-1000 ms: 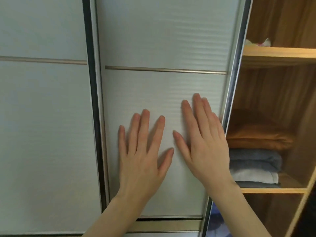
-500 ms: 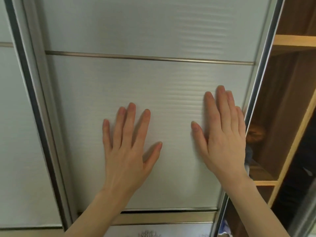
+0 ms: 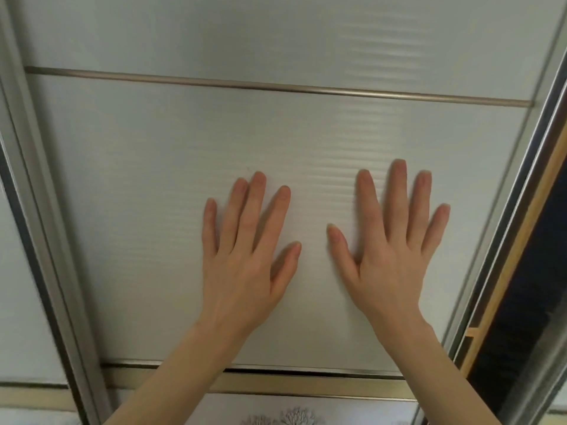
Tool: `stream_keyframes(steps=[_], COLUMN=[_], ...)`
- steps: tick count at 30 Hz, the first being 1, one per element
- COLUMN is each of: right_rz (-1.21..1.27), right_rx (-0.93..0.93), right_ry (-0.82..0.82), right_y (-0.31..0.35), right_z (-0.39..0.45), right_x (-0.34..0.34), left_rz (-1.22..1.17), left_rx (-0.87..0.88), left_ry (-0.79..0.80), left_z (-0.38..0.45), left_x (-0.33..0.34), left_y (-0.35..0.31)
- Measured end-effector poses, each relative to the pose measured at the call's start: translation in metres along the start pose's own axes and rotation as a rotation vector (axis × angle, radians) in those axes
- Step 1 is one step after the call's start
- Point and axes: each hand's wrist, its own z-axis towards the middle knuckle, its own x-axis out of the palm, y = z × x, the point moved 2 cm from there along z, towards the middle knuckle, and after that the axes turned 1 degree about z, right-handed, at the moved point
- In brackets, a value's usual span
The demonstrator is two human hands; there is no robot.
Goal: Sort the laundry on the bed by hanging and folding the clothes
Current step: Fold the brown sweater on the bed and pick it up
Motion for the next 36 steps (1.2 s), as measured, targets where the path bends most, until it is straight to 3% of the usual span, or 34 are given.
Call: stream_keyframes(steps=[20, 22, 26, 36], right_rz=[-0.003, 0.005, 0.007, 0.021], right_rx=[-0.002, 0.000, 0.003, 0.046], right_ry=[-0.010, -0.018, -0.027, -0.053], right_y=[-0.078, -0.084, -0.097, -0.101], right_z=[-0.004, -0.004, -0.008, -0.008], right_x=[-0.020, -0.020, -0.021, -0.021], left_rz=[-0.006, 0.014, 0.045, 0.074], left_rx=[-0.014, -0.010, -0.160, -0.089], left_ry=[0.064, 0.059, 0.063, 0.113], left_z=[0.014, 0.014, 0.007, 0.005], left_x=[0.015, 0.016, 0.012, 0.005], left_y=[-0.077, -0.080, -0.073, -0.073])
